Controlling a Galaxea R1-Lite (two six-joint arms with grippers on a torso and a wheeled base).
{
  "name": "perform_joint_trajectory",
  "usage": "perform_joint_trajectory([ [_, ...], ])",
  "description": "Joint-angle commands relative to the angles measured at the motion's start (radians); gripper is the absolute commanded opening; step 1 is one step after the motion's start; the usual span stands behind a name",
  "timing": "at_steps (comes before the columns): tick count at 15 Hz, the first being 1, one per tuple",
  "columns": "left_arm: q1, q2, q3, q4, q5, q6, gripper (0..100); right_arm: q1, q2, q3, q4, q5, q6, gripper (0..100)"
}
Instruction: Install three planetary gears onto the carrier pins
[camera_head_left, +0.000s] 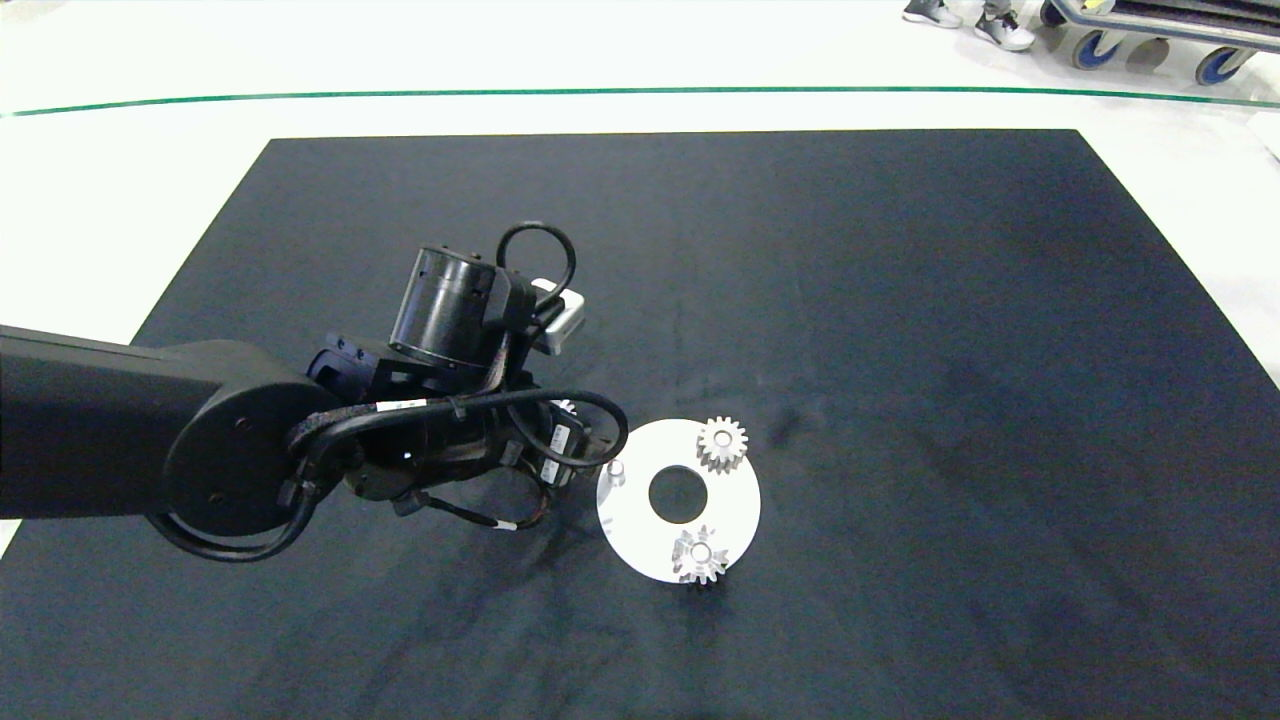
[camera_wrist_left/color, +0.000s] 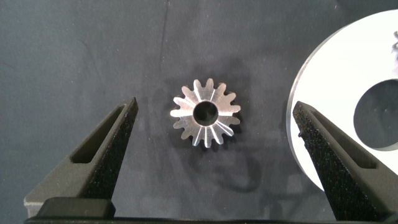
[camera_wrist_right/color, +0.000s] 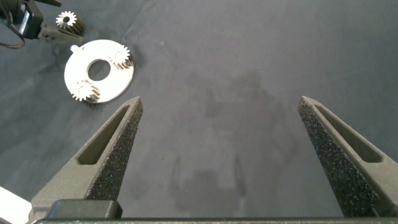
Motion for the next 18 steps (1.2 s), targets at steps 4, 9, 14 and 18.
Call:
perform_joint_trajectory([
  [4, 0.000, 0.011, 0.000, -0.001, 0.002, 0.002, 90, 0.001, 0.000, 0.000, 0.002, 0.000, -0.001, 100],
  [9, 0.000, 0.017, 0.000, -0.001, 0.002, 0.004, 80, 0.001, -0.001, 0.000, 0.002, 0.000, -0.001, 100],
  [14, 0.001, 0.017, -0.003, -0.001, 0.002, 0.019, 69, 0.001, -0.001, 0.000, 0.002, 0.000, -0.001, 100],
  [18, 0.001, 0.017, -0.003, -0.001, 0.002, 0.019, 62, 0.001, -0.001, 0.000, 0.002, 0.000, -0.001, 100],
])
